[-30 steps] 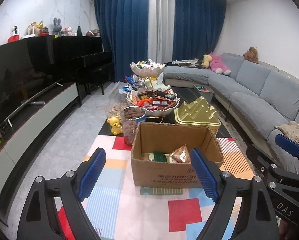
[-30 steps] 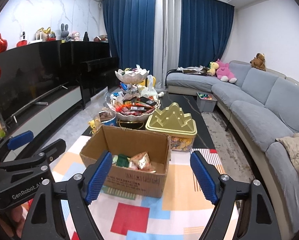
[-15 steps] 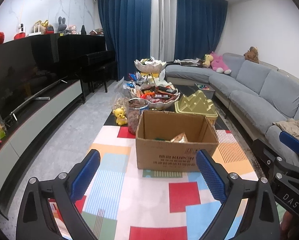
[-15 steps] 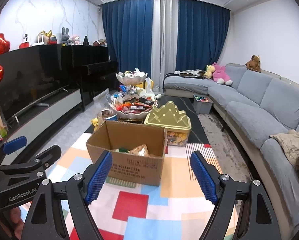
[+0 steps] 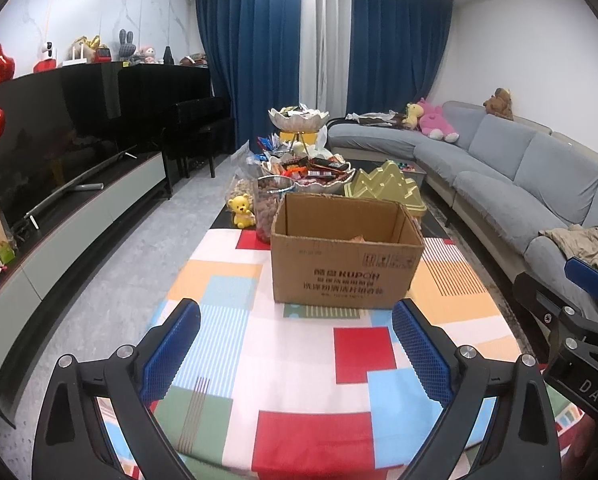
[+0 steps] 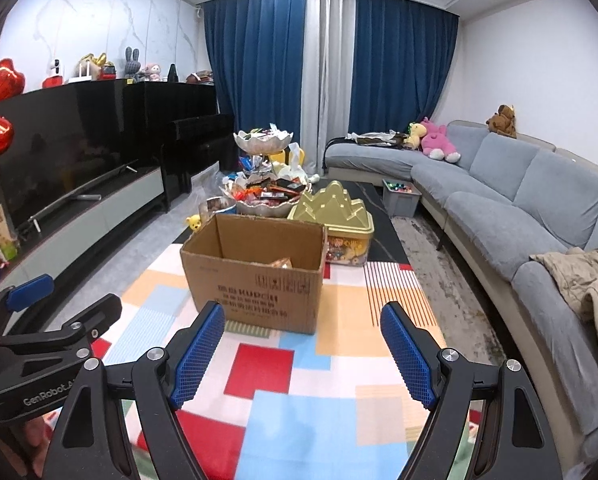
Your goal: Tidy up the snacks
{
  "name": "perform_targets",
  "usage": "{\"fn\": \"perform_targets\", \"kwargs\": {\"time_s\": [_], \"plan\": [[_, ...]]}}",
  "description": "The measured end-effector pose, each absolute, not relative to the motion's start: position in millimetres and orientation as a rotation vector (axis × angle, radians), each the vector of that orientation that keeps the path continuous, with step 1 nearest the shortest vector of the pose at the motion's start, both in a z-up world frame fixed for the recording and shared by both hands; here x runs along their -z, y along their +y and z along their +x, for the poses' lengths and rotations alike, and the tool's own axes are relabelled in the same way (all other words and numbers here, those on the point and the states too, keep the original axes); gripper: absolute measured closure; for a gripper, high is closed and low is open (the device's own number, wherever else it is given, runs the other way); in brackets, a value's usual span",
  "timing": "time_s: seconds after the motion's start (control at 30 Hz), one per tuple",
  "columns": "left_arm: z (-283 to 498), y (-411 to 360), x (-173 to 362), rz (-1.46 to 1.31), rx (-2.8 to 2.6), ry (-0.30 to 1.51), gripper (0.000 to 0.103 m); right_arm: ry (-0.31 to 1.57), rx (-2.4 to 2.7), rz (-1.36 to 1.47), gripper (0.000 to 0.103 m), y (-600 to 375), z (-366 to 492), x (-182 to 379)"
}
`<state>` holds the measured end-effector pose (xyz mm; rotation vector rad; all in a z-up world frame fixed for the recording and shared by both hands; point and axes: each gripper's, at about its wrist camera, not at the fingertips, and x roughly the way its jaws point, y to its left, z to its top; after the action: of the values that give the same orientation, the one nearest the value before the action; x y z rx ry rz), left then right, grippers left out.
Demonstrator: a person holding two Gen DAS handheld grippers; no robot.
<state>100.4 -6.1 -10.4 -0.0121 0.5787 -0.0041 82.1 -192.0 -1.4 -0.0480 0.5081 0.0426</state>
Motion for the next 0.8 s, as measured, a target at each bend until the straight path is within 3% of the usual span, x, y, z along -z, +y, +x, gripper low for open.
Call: {"fn": "perform_targets", "kwargs": {"time_s": [0.8], "plan": [[10, -4, 16, 0.005, -0.036, 0.533, 0.003, 0.551, -0.001, -0.012, 0.022, -210, 6, 14]]}}
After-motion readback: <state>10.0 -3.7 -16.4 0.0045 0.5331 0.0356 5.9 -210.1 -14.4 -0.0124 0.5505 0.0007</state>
